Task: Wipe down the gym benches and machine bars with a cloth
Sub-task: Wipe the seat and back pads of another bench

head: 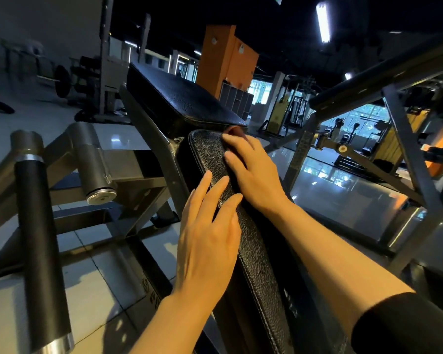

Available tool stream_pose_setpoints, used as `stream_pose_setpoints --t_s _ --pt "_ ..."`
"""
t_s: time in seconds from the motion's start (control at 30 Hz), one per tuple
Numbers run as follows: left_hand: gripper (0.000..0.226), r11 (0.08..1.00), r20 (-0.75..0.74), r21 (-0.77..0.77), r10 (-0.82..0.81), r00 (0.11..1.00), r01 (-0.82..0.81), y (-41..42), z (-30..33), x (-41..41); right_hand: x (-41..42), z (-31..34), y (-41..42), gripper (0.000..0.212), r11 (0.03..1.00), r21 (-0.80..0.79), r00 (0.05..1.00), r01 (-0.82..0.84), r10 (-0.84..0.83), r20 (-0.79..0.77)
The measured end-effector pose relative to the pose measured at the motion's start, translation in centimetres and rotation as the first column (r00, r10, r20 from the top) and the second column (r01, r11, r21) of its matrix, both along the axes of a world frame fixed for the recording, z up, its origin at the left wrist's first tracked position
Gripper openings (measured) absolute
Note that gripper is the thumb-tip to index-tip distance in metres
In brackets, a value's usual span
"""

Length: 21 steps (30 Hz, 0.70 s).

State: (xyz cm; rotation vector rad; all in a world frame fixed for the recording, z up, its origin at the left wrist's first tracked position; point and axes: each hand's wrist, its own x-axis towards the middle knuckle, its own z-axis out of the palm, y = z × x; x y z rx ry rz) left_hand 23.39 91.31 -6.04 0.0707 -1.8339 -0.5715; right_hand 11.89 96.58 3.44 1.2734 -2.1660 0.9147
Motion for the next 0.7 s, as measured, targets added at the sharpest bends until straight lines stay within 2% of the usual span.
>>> stream_pose_setpoints --t_s 0.07,0.13,0.2,0.27,0.33,0.43,0.5,0.57,0.67,0.7 --pt "0.039 0.999 -0.012 0.039 -0.016 1.0 0.017 -0.2 -0.1 0.2 1.5 -1.2 1.0 0.039 0.994 0.018 0.993 -0.112 0.112 -0.03" --pt "0.046 0.998 0.02 0.064 -0.022 1.0 0.02 -0.3 -0.1 0.7 1.2 -0.9 1.5 0.041 0.987 0.067 0.989 -0.145 0.146 -0.012" --pt "0.052 0.998 0.069 0.066 -0.027 0.997 0.022 -0.3 -0.1 1.1 0.1 0.1 0.7 0.043 0.993 0.083 0.996 -0.088 0.086 0.017" --pt "0.056 0.997 0.104 0.067 -0.037 0.994 0.03 -0.3 0.1 1.5 0.2 0.6 -0.6 0.042 1.0 0.028 0.998 -0.001 -0.001 0.066" --pt "0.06 0.996 0.132 0.085 -0.042 0.99 0.031 -0.2 0.5 1.8 1.4 0.0 -0.8 0.04 1.0 -0.001 0.995 -0.012 0.012 0.095" --pt "0.066 0.992 0.173 0.119 -0.056 0.983 0.036 -0.2 0.9 2.2 2.6 -1.9 2.2 0.042 0.982 0.104 0.987 -0.157 0.16 -0.018" --pt "0.068 0.992 0.195 0.125 -0.048 0.98 0.024 0.0 0.9 2.4 1.6 -2.6 4.3 0.043 0.965 0.172 0.975 -0.198 0.212 -0.066" --pt "0.068 0.991 0.209 0.135 -0.048 0.977 0.02 0.3 0.8 2.4 0.0 -2.4 4.5 0.043 0.984 0.128 0.991 -0.125 0.13 -0.035" --pt "0.068 0.983 0.214 0.183 -0.066 0.975 0.027 0.8 1.0 2.4 -0.1 -1.3 1.8 0.038 0.998 -0.02 0.992 0.065 -0.062 0.108" --pt "0.068 0.981 0.218 0.194 -0.062 0.974 0.019 0.9 1.0 2.4 0.6 -1.1 1.1 0.038 0.997 -0.031 0.989 0.071 -0.066 0.13"
